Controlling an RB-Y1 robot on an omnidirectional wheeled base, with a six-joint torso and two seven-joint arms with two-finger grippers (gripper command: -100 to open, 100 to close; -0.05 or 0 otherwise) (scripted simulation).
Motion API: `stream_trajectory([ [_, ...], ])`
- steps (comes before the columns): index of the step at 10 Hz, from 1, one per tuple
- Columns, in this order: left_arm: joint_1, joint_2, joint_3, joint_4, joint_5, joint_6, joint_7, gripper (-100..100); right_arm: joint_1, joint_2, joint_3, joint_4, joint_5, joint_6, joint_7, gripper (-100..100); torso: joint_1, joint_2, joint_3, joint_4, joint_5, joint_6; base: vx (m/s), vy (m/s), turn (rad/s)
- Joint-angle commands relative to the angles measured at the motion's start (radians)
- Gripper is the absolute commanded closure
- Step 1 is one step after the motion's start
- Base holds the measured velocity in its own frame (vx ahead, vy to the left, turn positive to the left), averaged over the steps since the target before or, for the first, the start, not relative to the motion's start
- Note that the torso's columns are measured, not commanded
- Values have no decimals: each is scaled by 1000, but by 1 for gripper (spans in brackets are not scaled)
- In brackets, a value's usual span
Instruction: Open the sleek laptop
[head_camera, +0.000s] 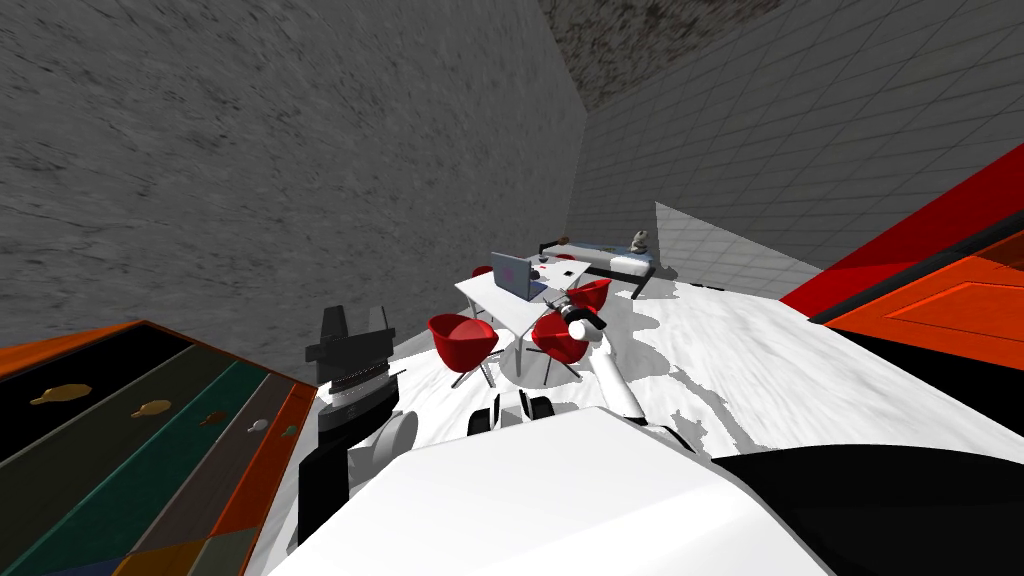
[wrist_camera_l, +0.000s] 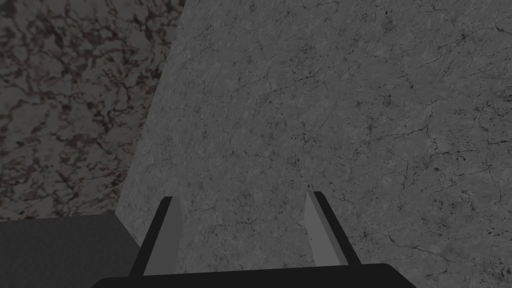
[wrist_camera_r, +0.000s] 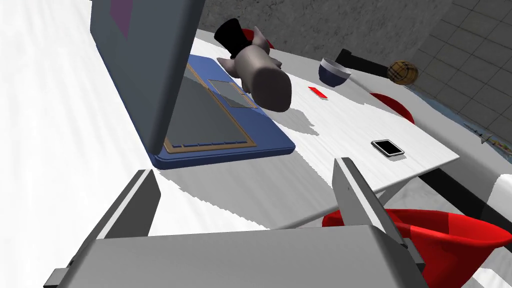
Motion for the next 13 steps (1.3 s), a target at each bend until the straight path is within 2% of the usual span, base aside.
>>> stream_trajectory([
  [1,0,0,0,0,0,0,0,0,-43,-4,-15,39,-55,70,-52,-100,0,0,0,0,0,0,11,-9,2],
  [2,0,0,0,0,0,0,0,0,-83,-7,-28,75,-99,101,-94,-100,0,0,0,0,0,0,16,-10,0],
  [3,0,0,0,0,0,0,0,0,-83,-7,-28,75,-100,118,-95,-100,0,0,0,0,0,0,16,-12,6],
  [4,0,0,0,0,0,0,0,0,-122,-9,-43,109,-142,151,-135,-100,0,0,0,0,0,0,20,-13,6],
  [5,0,0,0,0,0,0,0,0,-122,-9,-43,109,-143,165,-135,-100,0,0,0,0,0,0,17,-14,7],
  [6,0,0,0,0,0,0,0,0,-160,-10,-58,144,-184,201,-174,-100,0,0,0,0,0,0,21,-18,8],
  [7,0,0,0,0,0,0,0,0,-160,-10,-58,144,-184,209,-174,-100,0,0,0,0,0,0,24,-13,10],
  [8,0,0,0,0,0,0,0,0,-198,-10,-73,178,-224,247,-212,-100,0,0,0,0,0,0,28,-15,17],
  [9,0,0,0,0,0,0,0,0,-198,-10,-73,178,-224,250,-212,-100,0,0,0,0,0,0,23,-14,10],
  [10,0,0,0,0,0,0,0,0,-235,-10,-88,210,-262,289,-247,-100,0,0,0,0,0,0,32,-18,14],
  [11,0,0,0,0,0,0,0,0,-235,-10,-88,210,-262,289,-247,-100,0,0,0,0,0,0,31,-14,12],
  [13,0,0,0,0,0,0,0,0,-305,-12,-119,272,-330,354,-311,-100,0,0,0,0,0,0,44,-21,28],
])
